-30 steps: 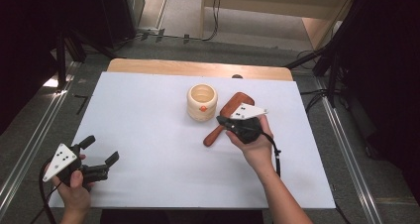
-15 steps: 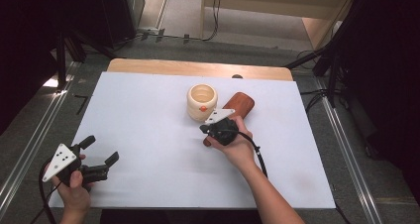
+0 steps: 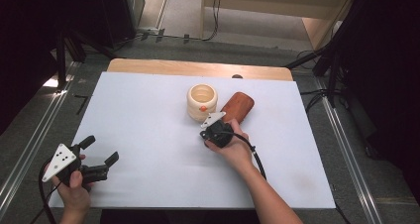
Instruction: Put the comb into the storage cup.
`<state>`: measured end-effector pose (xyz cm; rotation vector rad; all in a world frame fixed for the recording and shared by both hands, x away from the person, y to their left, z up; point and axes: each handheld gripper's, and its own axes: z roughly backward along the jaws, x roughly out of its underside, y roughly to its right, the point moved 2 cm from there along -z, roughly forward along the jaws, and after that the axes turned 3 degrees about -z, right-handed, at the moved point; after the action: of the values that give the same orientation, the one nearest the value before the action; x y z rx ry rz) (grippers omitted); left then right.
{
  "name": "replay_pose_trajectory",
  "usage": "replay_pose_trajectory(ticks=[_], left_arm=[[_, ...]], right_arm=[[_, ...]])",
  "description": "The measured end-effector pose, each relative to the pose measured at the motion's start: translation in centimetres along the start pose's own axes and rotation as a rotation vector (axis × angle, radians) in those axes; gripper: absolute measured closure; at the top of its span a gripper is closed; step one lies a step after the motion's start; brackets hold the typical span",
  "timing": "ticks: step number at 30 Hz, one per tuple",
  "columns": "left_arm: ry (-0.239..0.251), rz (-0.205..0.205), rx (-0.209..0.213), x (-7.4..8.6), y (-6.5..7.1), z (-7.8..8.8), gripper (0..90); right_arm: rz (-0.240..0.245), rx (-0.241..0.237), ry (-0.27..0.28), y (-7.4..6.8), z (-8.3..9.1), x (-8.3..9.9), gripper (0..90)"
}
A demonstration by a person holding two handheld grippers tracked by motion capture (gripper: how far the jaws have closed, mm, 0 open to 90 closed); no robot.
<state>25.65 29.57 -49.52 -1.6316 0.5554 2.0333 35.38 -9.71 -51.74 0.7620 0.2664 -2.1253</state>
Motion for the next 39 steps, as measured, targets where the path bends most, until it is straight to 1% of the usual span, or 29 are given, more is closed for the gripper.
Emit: replay_pose_trajectory(ticks=[2, 5, 13, 14, 15, 16, 19, 22, 28, 30, 31, 32, 34, 36, 37, 38, 39], left_arm=[[0.000, 0.000, 0.000, 0.0, 0.0, 0.0, 0.0], [0.002, 0.000, 0.000, 0.0, 0.0, 0.0, 0.0], [0.000, -0.001, -0.001, 0.0, 0.0, 0.0, 0.0], [0.000, -0.001, -0.002, 0.0, 0.0, 0.0, 0.0], [0.000, -0.001, -0.002, 0.0, 0.0, 0.0, 0.0], [0.000, -0.001, -0.002, 0.0, 0.0, 0.0, 0.0], [0.000, -0.001, -0.002, 0.0, 0.0, 0.0, 0.0], [0.000, -0.001, -0.002, 0.0, 0.0, 0.0, 0.0], [0.001, -0.001, -0.003, 0.0, 0.0, 0.0, 0.0], [0.001, 0.000, -0.003, 0.0, 0.0, 0.1, 0.0], [0.001, 0.000, -0.003, 0.0, 0.0, 0.1, 0.0], [0.001, 0.000, -0.003, 0.0, 0.0, 0.1, 0.0], [0.001, 0.000, -0.002, 0.0, 0.0, 0.0, 0.0], [0.000, -0.001, -0.002, 0.0, 0.0, 0.0, 0.0], [0.000, -0.001, -0.002, 0.0, 0.0, 0.0, 0.0], [0.001, -0.001, -0.002, 0.0, 0.0, 0.0, 0.0], [0.001, 0.000, -0.002, 0.0, 0.0, 0.0, 0.0]], right_arm=[[-0.003, -0.003, 0.005, 0.1, 0.1, 0.2, 87.8], [-0.024, 0.013, 0.002, 0.6, 0.5, 0.9, 87.8], [-0.051, 0.044, -0.004, 1.5, 1.4, 2.3, 87.9], [-0.072, 0.055, -0.007, 1.9, 1.7, 2.8, 87.9], [-0.072, 0.055, -0.007, 1.9, 1.7, 2.8, 87.9], [-0.088, 0.063, -0.004, 2.3, 1.9, 3.2, 87.9], [-0.103, 0.072, -0.002, 2.8, 2.3, 3.8, 87.9], [-0.119, 0.077, -0.003, 3.0, 2.5, 4.2, 87.9], [-0.128, 0.089, -0.002, 3.5, 2.7, 4.6, 87.9], [-0.153, 0.095, -0.005, 3.9, 2.9, 4.9, 87.9], [-0.150, 0.097, -0.002, 4.0, 3.0, 5.1, 87.9], [-0.150, 0.097, -0.002, 4.0, 3.0, 5.1, 87.9], [-0.172, 0.095, -0.001, 4.3, 3.2, 5.4, 87.9], [-0.171, 0.096, 0.000, 4.5, 3.2, 5.5, 87.8], [-0.172, 0.091, 0.001, 4.5, 3.3, 5.5, 87.8], [-0.184, 0.067, -0.003, 4.5, 3.5, 5.5, 87.0], [-0.184, 0.067, -0.003, 4.5, 3.5, 5.5, 87.0]])
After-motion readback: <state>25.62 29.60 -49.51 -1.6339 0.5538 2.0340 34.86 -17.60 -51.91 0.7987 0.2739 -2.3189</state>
